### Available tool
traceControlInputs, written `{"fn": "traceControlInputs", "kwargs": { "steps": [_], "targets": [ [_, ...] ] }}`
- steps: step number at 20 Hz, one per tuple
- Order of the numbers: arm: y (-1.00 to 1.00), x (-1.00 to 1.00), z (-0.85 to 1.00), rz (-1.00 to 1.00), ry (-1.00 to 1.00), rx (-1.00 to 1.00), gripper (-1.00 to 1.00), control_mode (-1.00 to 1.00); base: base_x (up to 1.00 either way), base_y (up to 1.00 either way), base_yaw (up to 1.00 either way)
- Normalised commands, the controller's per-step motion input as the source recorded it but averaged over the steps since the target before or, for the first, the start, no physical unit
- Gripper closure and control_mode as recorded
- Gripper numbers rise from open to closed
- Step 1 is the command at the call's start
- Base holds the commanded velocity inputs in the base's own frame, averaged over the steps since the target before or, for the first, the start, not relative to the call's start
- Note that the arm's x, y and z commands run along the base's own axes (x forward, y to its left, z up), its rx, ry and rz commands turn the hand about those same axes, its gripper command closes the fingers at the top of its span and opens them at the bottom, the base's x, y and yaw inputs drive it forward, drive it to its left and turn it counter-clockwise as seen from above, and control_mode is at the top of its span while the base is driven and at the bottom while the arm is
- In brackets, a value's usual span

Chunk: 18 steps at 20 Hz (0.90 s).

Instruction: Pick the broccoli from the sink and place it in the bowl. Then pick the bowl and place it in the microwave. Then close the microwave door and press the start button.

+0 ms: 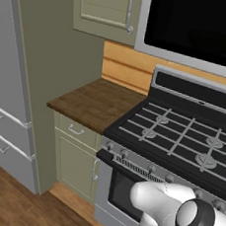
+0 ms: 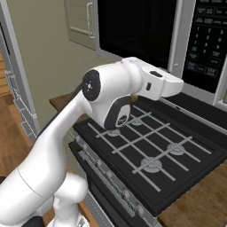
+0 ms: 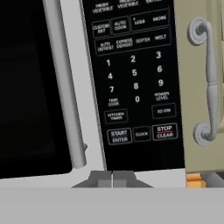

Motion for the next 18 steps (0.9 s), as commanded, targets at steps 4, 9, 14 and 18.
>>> {"fn": "traceControlInputs", "kwargs": {
  "steps": [4, 9, 14, 18],
  "targets": [
    [-0.01, 0.2, 0.0, 0.0, 0.0, 0.01, 1.0, -1.0, 0.0, 0.0, 0.0],
    [-0.03, 0.27, 0.0, 0.0, 0.0, 0.0, 1.0, -1.0, 0.0, 0.0, 0.0],
    [-0.17, 0.18, 0.0, 0.0, 0.0, 0.0, 1.0, -1.0, 0.0, 0.0, 0.0],
    [-0.31, 0.14, 0.0, 0.0, 0.0, 0.01, 1.0, -1.0, 0.0, 0.0, 0.0]
  ]
}}
